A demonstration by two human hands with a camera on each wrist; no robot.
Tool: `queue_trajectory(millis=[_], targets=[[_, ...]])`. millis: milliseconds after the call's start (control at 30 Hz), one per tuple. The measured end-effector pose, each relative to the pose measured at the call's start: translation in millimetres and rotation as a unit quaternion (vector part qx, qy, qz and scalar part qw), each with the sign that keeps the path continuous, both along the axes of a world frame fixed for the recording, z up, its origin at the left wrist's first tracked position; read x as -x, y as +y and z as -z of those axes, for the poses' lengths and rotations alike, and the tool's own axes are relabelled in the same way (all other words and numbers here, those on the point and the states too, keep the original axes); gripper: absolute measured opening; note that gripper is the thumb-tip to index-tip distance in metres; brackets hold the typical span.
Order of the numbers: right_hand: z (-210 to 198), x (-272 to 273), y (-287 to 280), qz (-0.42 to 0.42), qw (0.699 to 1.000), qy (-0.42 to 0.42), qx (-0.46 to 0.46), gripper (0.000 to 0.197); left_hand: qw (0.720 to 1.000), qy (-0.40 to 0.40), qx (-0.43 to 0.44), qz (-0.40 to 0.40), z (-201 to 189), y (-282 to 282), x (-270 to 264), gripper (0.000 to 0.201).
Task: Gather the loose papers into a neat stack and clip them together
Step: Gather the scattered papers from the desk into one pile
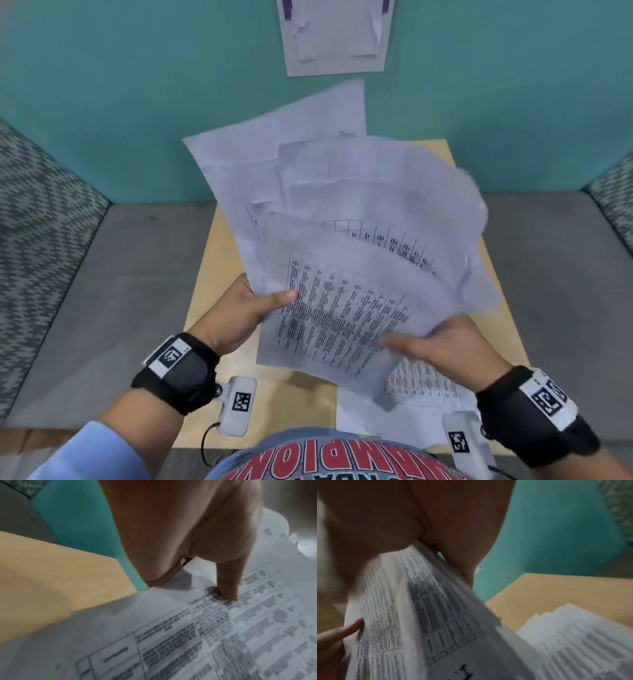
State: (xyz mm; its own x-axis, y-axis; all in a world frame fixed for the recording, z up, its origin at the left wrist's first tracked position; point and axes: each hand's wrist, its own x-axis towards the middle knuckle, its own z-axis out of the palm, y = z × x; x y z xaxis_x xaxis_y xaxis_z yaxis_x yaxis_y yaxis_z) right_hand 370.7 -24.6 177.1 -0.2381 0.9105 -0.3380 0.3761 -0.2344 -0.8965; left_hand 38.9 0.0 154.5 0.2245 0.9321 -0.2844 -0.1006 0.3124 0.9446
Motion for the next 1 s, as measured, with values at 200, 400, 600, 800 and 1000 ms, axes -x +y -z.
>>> queue_trajectory(millis=[200,400,600,800,1000], targets=[[-14.1,1.4,10.3,0.145,0.974,0.087,-0.148,0.033,0.992,0.113,-0.047,0.027,-17.9,1.0,-7.0,0.04],[36.6,-3.6,-0.1,0.158,0.983,0.073,-0.063,0.03,0.99,0.118,-0.039,-0.059,20.4,-1.7,-19.1,0.042],[79.5,-21.2,27.9,0.133,0.975,0.179,0.015,0.019,0.989,0.146,0.015,0.028,43.1,-4.0,-12.1,0.011],[59.4,-17.7,21.7,0.092,0.983,0.15,-0.054,0.008,0.996,-0.017,0.077,-0.033,15.2,-0.6,-9.7,0.033],[48.1,-12.2,25.0,0.19,0.97,0.152,0.021,0.045,0.993,0.111,0.022,-0.018,15.5,2.8,-20.5,0.047]])
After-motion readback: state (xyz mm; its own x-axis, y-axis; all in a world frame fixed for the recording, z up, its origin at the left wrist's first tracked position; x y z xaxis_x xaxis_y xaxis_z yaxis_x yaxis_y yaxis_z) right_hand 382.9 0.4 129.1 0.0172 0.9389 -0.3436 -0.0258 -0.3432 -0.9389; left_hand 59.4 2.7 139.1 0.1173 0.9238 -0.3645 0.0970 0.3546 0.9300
